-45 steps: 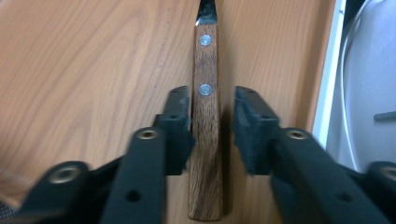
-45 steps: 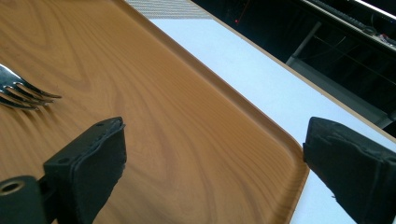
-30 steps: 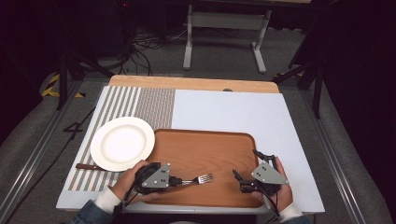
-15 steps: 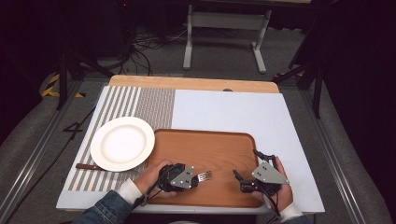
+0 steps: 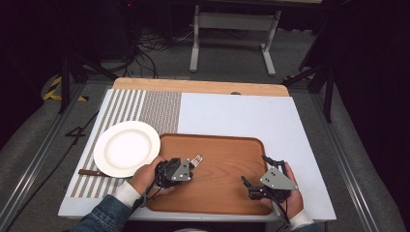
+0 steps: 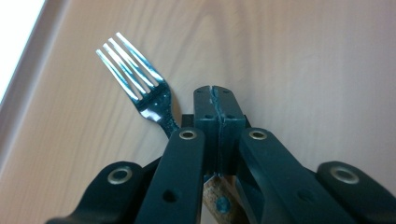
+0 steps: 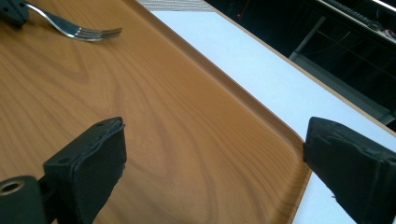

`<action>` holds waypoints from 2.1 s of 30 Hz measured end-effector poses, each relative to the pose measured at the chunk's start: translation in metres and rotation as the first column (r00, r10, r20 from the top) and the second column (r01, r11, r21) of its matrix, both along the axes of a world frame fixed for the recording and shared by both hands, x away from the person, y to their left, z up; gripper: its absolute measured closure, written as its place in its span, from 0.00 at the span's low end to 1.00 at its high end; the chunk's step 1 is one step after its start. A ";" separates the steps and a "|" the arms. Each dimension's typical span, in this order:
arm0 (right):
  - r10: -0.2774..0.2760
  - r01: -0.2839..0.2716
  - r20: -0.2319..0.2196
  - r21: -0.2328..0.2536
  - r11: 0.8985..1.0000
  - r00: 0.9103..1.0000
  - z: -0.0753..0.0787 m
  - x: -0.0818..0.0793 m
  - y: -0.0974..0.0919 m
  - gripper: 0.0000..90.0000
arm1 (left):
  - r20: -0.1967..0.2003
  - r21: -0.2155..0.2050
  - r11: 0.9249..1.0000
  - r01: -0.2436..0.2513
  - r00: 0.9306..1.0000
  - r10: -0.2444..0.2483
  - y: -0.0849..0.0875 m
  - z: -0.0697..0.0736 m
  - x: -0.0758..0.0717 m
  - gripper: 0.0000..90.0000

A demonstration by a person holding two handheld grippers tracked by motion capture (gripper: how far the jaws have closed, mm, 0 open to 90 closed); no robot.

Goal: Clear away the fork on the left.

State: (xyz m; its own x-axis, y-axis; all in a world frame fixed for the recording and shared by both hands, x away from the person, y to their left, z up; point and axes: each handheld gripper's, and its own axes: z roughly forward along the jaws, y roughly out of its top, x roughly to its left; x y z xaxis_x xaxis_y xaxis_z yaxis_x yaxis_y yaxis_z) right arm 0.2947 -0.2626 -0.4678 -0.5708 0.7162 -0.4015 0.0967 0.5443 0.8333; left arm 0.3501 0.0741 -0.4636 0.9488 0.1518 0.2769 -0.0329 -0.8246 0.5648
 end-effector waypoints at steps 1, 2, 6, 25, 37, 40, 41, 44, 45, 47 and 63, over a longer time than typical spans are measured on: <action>-0.001 0.001 0.000 -0.003 1.000 1.000 0.000 0.000 0.000 0.08 | -0.001 0.001 1.000 -0.010 1.000 0.010 0.002 0.000 0.001 1.00; -0.002 0.002 -0.001 -0.003 1.000 1.000 0.000 0.000 0.000 0.08 | -0.001 0.005 1.000 -0.019 1.000 0.019 0.004 0.000 0.001 1.00; -0.006 0.006 -0.010 -0.012 1.000 1.000 -0.001 0.001 0.000 0.08 | -0.007 0.009 0.999 -0.041 0.999 0.041 0.011 0.001 0.002 1.00; -0.008 0.008 -0.005 -0.013 1.000 1.000 -0.001 0.000 0.001 0.08 | -0.003 0.026 0.992 -0.123 0.992 0.123 0.041 0.002 -0.004 0.99; -0.008 0.007 -0.004 -0.018 1.000 1.000 -0.001 0.000 0.002 0.08 | -0.031 0.016 0.989 -0.145 0.989 0.145 0.061 0.000 -0.012 0.98; -0.009 0.009 -0.006 -0.017 1.000 1.000 -0.001 0.000 0.002 0.08 | -0.033 0.013 0.989 -0.148 0.988 0.148 0.063 0.000 -0.013 0.98; -0.009 0.009 -0.005 -0.018 1.000 1.000 -0.001 0.000 0.002 0.08 | -0.035 0.010 0.989 -0.148 0.988 0.148 0.064 -0.001 -0.013 0.98; -0.009 0.009 -0.004 -0.018 1.000 1.000 -0.001 0.000 0.002 0.08 | -0.034 0.008 0.989 -0.148 0.988 0.148 0.065 -0.001 -0.013 0.98; -0.008 0.008 -0.007 -0.012 1.000 1.000 -0.001 0.000 0.002 0.08 | -0.034 0.006 0.989 -0.147 0.989 0.147 0.064 -0.001 -0.013 0.98; -0.009 0.009 -0.004 -0.010 1.000 1.000 0.000 0.000 0.001 0.08 | -0.035 -0.002 0.990 -0.144 0.989 0.144 0.064 -0.001 -0.013 0.97; 0.003 -0.003 0.015 0.000 1.000 1.000 0.003 -0.003 0.004 0.08 | 0.020 -0.122 0.991 -0.059 0.998 0.062 0.049 0.009 -0.013 0.95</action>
State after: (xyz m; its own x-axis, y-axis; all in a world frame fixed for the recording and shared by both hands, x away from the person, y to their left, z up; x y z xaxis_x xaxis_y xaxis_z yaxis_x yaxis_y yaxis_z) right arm 0.2917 -0.2582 -0.4652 -0.5671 0.7145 -0.4097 0.0826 0.5443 0.8348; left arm 0.3375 0.1230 -0.4546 0.9302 0.2427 0.2754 0.0003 -0.7508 0.6605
